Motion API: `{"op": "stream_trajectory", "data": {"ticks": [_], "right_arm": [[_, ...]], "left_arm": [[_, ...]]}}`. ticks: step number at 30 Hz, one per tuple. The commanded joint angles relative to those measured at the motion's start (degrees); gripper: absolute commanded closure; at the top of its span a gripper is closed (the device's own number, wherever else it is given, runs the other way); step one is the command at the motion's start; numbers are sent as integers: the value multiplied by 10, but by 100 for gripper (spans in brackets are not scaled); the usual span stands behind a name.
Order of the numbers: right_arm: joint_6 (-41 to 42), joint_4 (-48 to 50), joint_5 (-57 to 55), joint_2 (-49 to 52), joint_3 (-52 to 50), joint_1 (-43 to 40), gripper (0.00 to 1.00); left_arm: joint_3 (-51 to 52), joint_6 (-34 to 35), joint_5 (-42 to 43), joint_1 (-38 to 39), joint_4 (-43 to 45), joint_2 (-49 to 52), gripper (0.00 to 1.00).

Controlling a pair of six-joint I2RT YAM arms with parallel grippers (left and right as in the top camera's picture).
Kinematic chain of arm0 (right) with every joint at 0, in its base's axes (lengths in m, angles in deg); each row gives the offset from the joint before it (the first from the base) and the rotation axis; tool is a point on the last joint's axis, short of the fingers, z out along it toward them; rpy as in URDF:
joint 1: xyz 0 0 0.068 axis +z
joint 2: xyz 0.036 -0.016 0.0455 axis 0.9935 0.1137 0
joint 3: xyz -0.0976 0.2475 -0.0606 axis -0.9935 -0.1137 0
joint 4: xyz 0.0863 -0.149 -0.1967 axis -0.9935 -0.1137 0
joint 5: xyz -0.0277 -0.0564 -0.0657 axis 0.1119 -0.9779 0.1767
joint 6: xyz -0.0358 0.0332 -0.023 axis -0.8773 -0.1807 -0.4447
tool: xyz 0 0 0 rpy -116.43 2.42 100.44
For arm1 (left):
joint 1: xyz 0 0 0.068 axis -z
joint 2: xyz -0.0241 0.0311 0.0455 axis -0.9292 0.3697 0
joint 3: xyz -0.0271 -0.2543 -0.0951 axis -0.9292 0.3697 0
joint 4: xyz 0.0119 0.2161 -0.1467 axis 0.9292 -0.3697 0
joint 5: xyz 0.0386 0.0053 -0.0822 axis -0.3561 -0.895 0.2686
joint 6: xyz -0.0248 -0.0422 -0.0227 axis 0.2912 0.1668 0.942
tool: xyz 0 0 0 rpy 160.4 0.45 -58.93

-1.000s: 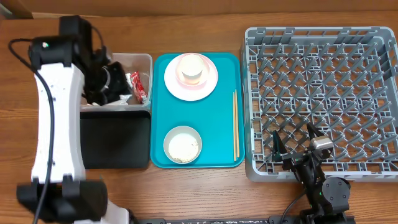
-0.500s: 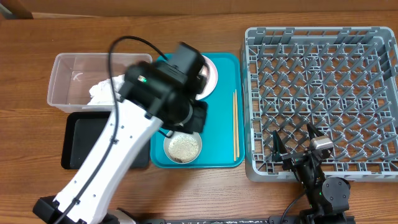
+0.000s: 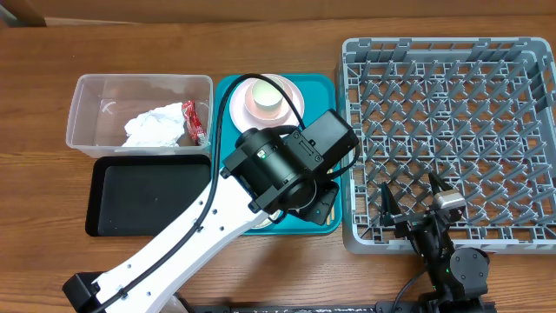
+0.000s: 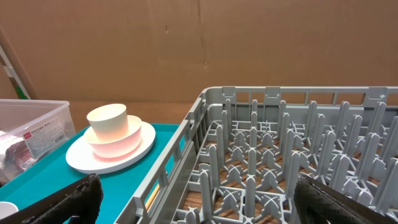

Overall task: Sort waste into correct bins and load items into the dishwasher
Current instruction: 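Move the left gripper over the rice bowl and lower toward its rim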

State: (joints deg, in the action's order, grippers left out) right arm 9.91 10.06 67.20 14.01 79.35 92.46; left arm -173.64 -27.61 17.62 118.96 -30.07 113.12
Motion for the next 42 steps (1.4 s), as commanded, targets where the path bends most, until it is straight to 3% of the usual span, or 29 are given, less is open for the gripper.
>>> {"op": "stream_trajectory", "data": {"ticks": [1,8,13,14,16,18,20,24,25,27,30,31,34,42], "right_arm": [[-4,3,0,-6,-6,-1,0],[-4,3,0,-6,-6,-1,0],[-4,3,0,-6,-6,-1,0],[-4,3,0,-6,-6,-1,0],[-4,3,0,-6,-6,-1,0],[-4,3,0,-6,-6,-1,0],[-4,3,0,-6,-6,-1,0],[-4,3,0,-6,-6,-1,0],[-4,3,0,-6,-6,-1,0],[-4,3,0,-6,-6,-1,0],[-4,3,0,-6,-6,-1,0],[-4,3,0,-6,-6,-1,0],[-4,3,0,-6,-6,-1,0],[-4,3,0,-6,-6,-1,0]], "left_arm": [[5,7,-20,0,3,-4,96],[5,6,-38,0,10,-4,96],[5,6,-46,0,10,-4,81],[5,6,-45,0,11,-4,74],[5,6,-45,0,14,-4,50],[5,6,-45,0,16,-4,34],[5,6,-45,0,17,-4,0],[5,6,-45,0,21,-4,2],[5,6,-45,0,23,-4,13],[7,6,-45,0,26,-4,48],[15,6,-45,0,29,-4,76],[19,6,-45,0,32,-4,79],[47,6,-45,0,51,-4,73],[145,6,-50,0,109,-4,76]]}}
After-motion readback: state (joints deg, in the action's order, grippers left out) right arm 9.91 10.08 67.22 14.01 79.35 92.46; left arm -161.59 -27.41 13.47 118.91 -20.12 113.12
